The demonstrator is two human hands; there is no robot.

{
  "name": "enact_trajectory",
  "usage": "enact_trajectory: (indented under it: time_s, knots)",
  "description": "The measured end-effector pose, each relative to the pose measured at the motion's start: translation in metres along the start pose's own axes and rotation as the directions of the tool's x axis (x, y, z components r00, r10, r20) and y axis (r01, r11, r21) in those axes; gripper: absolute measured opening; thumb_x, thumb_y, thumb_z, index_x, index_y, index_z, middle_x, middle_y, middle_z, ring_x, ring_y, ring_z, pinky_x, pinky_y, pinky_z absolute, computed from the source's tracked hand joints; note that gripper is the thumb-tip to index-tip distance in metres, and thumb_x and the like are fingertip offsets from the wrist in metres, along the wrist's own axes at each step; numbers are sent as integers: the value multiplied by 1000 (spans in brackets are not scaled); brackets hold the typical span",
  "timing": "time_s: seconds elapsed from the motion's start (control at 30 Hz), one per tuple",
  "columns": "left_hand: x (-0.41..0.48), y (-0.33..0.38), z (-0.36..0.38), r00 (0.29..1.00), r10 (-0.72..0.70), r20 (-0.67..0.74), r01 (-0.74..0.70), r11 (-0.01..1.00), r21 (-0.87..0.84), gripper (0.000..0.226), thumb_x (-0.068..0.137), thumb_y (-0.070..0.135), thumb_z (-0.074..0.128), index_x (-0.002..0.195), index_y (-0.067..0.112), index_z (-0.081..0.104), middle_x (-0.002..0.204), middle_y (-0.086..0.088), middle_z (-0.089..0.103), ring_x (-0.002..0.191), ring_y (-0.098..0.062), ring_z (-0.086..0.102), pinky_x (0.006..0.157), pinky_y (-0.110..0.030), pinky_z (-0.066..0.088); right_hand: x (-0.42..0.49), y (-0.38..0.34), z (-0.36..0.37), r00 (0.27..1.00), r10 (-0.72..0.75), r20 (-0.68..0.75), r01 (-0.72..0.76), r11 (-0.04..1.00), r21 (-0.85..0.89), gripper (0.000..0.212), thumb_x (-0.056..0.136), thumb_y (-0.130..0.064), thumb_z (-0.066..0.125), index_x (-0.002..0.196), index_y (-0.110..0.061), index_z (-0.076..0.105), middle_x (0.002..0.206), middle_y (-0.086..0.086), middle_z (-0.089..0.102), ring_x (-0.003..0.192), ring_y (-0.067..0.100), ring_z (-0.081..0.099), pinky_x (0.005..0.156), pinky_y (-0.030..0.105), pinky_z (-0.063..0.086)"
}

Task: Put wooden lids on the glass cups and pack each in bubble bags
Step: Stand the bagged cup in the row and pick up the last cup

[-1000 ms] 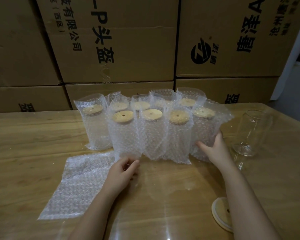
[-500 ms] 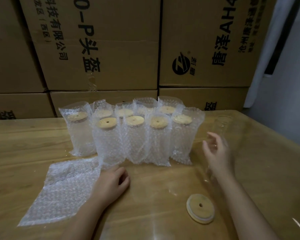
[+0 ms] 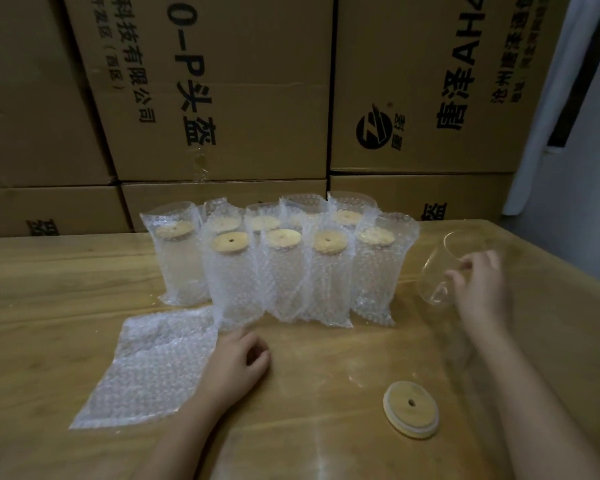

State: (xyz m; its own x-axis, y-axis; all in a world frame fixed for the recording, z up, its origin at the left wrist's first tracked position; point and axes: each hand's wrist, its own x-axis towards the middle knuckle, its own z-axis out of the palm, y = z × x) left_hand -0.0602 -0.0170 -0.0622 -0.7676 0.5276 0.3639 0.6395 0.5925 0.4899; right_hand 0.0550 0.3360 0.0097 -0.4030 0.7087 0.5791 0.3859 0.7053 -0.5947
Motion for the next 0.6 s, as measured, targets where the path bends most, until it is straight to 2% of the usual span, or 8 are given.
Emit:
enact_trajectory:
  time_s: [0.07,0.13,0.23,0.3,0.37,0.47,0.53,0.6]
  knots:
    - [-2,1,-1,1000,-15,7,15,999,-31,5,86,20,66,83,15,66,83,3,56,79,-10,50,72,-14,37,-15,-9,-3,973,70,-222,-22,977,211,19,89,-18,65,99,-4,55,113,9,51,88,11,54,67,13,42]
    - [-5,2,-3,999,-48,11,48,996,-79,7,87,19,65,81,15,64,80,3,58,77,-8,51,71,-13,38,-24,-23,-9,913,132,-386,77,873,481,11,91,-13,62,94,-13,52,105,0,49,82,-11,50,70,-2,34]
    - [-9,5,-3,990,-140,-3,135,960,-247,12,89,15,64,78,11,64,77,-5,62,72,-14,56,70,-23,45,-31,-50,-19,890,144,-432,255,630,734,25,96,-5,49,94,-27,37,100,12,50,90,-14,56,81,8,41]
    - [-10,7,-5,971,-239,-3,218,890,-400,13,91,14,63,79,11,66,78,-8,65,73,-13,60,67,-17,45,-39,-72,-23,893,98,-439,330,521,787,21,98,-7,46,96,-25,37,100,2,49,102,-4,60,89,16,44]
    - [-10,12,-7,928,-369,39,313,723,-615,18,94,15,60,79,10,68,79,-9,69,70,-16,65,61,-17,49,-57,-93,-21,908,30,-418,362,446,819,14,98,-14,45,99,-28,40,100,-1,49,103,10,62,91,26,47]
    - [-8,22,-11,868,-482,116,357,444,-822,27,98,22,50,83,8,68,84,-11,73,63,-17,66,49,-22,49,-97,-114,-4,954,-88,-285,297,378,877,5,98,-36,48,98,-32,46,93,6,55,87,28,62,83,38,50]
    - [-7,29,-13,850,-501,162,327,260,-909,37,101,34,39,94,8,65,89,-9,74,63,-16,68,44,-21,48,-121,-121,7,975,-153,-159,205,359,911,23,94,-52,49,94,-29,47,88,5,54,80,23,60,78,28,49]
    - [-6,30,-17,862,-451,234,300,82,-950,53,99,49,26,108,11,61,99,-6,74,73,-21,70,44,-22,49,-140,-119,21,956,-289,-57,188,449,874,30,93,-59,45,91,-29,44,84,-2,50,77,8,54,73,17,45]
